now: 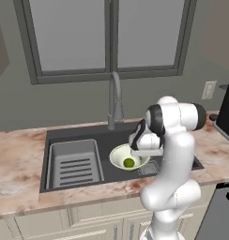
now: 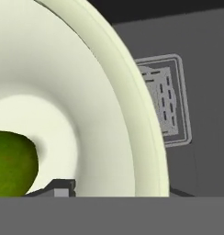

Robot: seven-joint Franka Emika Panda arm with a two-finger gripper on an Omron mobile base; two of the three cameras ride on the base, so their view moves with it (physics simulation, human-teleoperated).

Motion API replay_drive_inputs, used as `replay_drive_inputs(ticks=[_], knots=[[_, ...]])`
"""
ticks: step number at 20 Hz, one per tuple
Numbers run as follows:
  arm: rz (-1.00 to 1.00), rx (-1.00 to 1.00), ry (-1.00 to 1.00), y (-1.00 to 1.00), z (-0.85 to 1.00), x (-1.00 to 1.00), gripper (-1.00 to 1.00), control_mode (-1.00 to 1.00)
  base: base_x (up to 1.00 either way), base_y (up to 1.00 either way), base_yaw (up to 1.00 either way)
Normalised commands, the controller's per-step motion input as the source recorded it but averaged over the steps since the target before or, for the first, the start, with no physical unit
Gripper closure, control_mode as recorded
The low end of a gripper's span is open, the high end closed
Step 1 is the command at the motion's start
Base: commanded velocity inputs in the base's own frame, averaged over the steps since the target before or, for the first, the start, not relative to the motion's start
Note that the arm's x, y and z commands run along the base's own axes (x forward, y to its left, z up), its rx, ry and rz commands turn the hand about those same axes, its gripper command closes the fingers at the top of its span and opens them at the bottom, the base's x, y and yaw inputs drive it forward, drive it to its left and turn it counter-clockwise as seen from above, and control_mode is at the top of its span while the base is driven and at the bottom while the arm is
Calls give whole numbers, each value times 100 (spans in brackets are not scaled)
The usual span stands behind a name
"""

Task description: Pick the lime from the cabinet and place it in the bowl. Then pick the bowl and place it in the sink. Then turn on the sink facuet.

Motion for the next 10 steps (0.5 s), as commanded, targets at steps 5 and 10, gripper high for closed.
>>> replay_drive_inputs(ticks=[5, 10], knots=[[11, 0, 0, 24, -59, 10, 100, -100, 0, 0, 0], [10, 0, 0, 12, -40, 1, 100, -100, 0, 0, 0]])
